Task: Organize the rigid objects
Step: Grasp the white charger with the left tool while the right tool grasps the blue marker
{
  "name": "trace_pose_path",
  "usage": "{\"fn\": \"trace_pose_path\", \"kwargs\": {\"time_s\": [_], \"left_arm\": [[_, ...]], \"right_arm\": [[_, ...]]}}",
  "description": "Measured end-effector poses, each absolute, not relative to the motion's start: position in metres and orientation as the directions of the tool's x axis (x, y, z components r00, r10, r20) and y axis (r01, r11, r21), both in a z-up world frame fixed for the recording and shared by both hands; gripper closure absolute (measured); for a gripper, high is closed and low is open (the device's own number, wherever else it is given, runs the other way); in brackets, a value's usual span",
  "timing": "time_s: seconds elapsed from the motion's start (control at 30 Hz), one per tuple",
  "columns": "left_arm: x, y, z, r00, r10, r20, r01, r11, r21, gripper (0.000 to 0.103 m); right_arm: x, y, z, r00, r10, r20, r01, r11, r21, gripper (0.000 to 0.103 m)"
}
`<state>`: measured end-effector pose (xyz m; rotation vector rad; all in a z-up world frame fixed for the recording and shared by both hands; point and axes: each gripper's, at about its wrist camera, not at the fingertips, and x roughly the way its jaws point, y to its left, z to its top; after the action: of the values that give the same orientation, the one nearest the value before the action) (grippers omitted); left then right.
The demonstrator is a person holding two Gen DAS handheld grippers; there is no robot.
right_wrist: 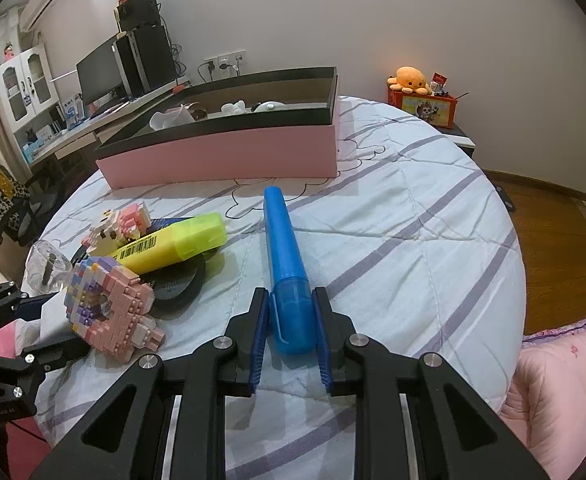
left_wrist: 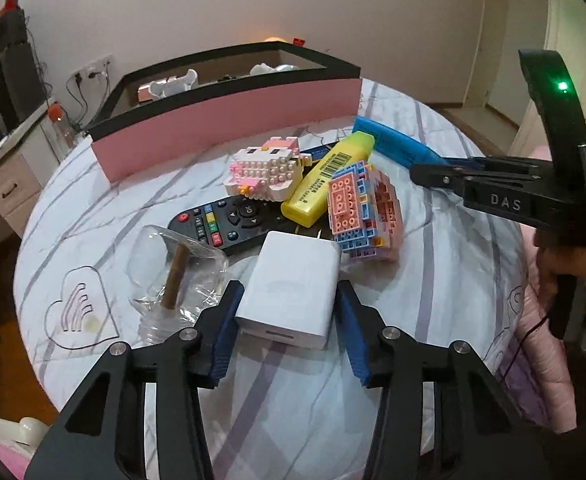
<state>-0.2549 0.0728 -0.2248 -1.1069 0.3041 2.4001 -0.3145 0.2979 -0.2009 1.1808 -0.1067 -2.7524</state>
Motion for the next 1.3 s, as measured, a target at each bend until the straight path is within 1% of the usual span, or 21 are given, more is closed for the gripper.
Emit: {"fn": "trace_pose_path", "kwargs": {"time_s": [0.17, 0.23, 0.33, 0.37, 0.4, 0.43, 0.47, 0.5, 0.6, 0.67, 0.73, 0.77, 0.8, 1.0, 1.3], "left_arm": [[-0.260, 0.063, -0.223, -0.570, 0.268, -0.777, -0.433, -0.901, 0.006, 0.056], [-0.262, 0.060, -0.224, -0.582, 0.229, -0.780, -0.396, -0.918, 0.026, 0.056], [-0.263, 0.054, -0.224, -0.586, 0.210, -0.783, -0.373, -0.927, 0.031, 0.056], [-0.263, 0.050, -0.225, -0.588, 0.204, -0.782, -0.359, -0.933, 0.028, 0.056], [-0.265, 0.048, -0.225, -0.589, 0.200, -0.783, -0.353, -0.935, 0.026, 0.055], [-0.266, 0.048, -0.225, -0.590, 0.200, -0.783, -0.350, -0.937, 0.025, 0.054], [-0.267, 0.047, -0.226, -0.590, 0.197, -0.783, -0.343, -0.939, 0.022, 0.054], [-0.267, 0.047, -0.226, -0.592, 0.195, -0.782, -0.341, -0.940, 0.023, 0.053], [-0.268, 0.048, -0.227, -0.599, 0.196, -0.776, -0.343, -0.939, 0.028, 0.052], [-0.270, 0.047, -0.227, -0.601, 0.208, -0.772, -0.343, -0.939, 0.014, 0.051], [-0.272, 0.046, -0.228, -0.604, 0.234, -0.762, -0.354, -0.935, -0.006, 0.054], [-0.272, 0.046, -0.228, -0.605, 0.241, -0.759, -0.361, -0.933, -0.009, 0.054], [-0.272, 0.046, -0.228, -0.607, 0.243, -0.757, -0.366, -0.931, -0.006, 0.054], [-0.266, 0.049, -0.223, -0.609, 0.245, -0.755, -0.386, -0.923, 0.012, 0.062], [-0.255, 0.046, -0.215, -0.614, 0.240, -0.752, -0.395, -0.918, 0.030, 0.062]], "right_arm": [[-0.309, 0.294, -0.197, -0.658, -0.151, -0.738, 0.124, -0.988, 0.092, 0.081], [-0.308, 0.293, -0.195, -0.664, -0.147, -0.733, 0.122, -0.989, 0.087, 0.081], [-0.313, 0.292, -0.197, -0.661, -0.153, -0.735, 0.127, -0.988, 0.092, 0.080], [-0.315, 0.292, -0.198, -0.662, -0.150, -0.734, 0.124, -0.988, 0.090, 0.077], [-0.317, 0.293, -0.198, -0.666, -0.149, -0.731, 0.123, -0.988, 0.089, 0.068], [-0.319, 0.293, -0.198, -0.671, -0.148, -0.727, 0.122, -0.988, 0.089, 0.062], [-0.321, 0.293, -0.198, -0.673, -0.146, -0.725, 0.120, -0.989, 0.087, 0.052], [-0.324, 0.291, -0.198, -0.676, -0.140, -0.724, 0.119, -0.990, 0.080, 0.051], [-0.331, 0.287, -0.197, -0.680, -0.132, -0.721, 0.130, -0.990, 0.059, 0.051], [-0.337, 0.280, -0.200, -0.673, -0.109, -0.732, 0.143, -0.990, 0.016, 0.052], [-0.338, 0.277, -0.201, -0.675, -0.094, -0.732, 0.149, -0.989, -0.011, 0.055], [-0.337, 0.275, -0.201, -0.675, -0.100, -0.731, 0.160, -0.987, -0.013, 0.067], [-0.336, 0.275, -0.201, -0.675, -0.108, -0.729, 0.167, -0.986, -0.008, 0.076], [-0.327, 0.281, -0.197, -0.674, -0.137, -0.726, 0.160, -0.986, 0.038, 0.076], [-0.307, 0.285, -0.180, -0.678, -0.235, -0.696, 0.183, -0.972, 0.150, 0.076]]}}
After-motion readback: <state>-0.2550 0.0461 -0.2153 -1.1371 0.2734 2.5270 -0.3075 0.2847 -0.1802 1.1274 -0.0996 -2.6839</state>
